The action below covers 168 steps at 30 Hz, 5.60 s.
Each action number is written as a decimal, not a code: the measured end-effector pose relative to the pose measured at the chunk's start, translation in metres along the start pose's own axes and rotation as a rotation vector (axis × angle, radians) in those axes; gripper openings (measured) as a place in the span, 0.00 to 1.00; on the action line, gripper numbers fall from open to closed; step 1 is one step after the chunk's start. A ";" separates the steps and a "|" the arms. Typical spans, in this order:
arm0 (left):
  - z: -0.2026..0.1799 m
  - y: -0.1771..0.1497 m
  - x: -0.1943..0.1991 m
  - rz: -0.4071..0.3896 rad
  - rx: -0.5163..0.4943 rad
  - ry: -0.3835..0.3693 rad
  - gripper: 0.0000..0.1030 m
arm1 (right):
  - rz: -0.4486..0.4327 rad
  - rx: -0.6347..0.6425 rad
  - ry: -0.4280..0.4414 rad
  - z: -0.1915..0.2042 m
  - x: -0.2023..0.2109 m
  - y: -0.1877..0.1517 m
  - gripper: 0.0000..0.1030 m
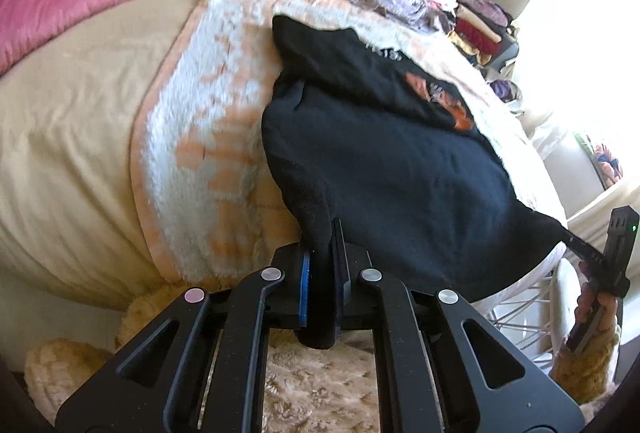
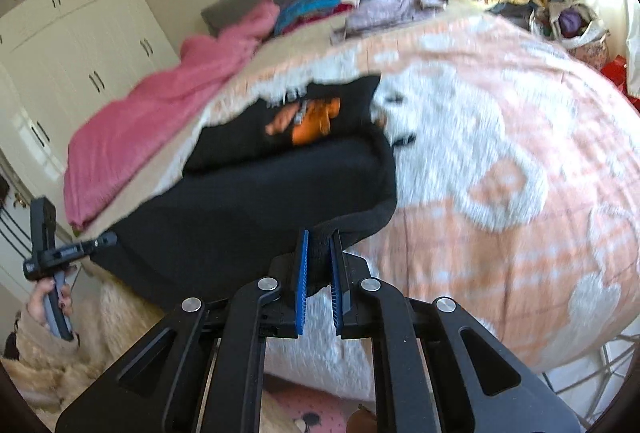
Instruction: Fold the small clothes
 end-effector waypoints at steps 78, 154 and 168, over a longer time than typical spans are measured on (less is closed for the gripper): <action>0.054 0.149 -0.081 -0.053 0.060 0.058 0.17 | -0.009 -0.189 -0.100 -0.040 -0.162 0.148 0.23; 0.033 0.200 -0.150 -0.029 -0.124 -0.227 0.05 | -0.050 -0.155 0.040 -0.040 -0.159 0.175 0.08; 0.061 0.214 -0.085 -0.204 -0.021 -0.224 0.04 | -0.173 -0.194 0.139 -0.016 -0.146 0.226 0.08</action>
Point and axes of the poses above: each gripper's, at about its wrist camera, not at the fingertips, and x roughly against the way its jaws point, z to its left, y to its top, the point moved 5 cm from there along -x, roughly the way its jaws point, and after that the axes turned 11 degrees about -x, right-handed, at the moved point
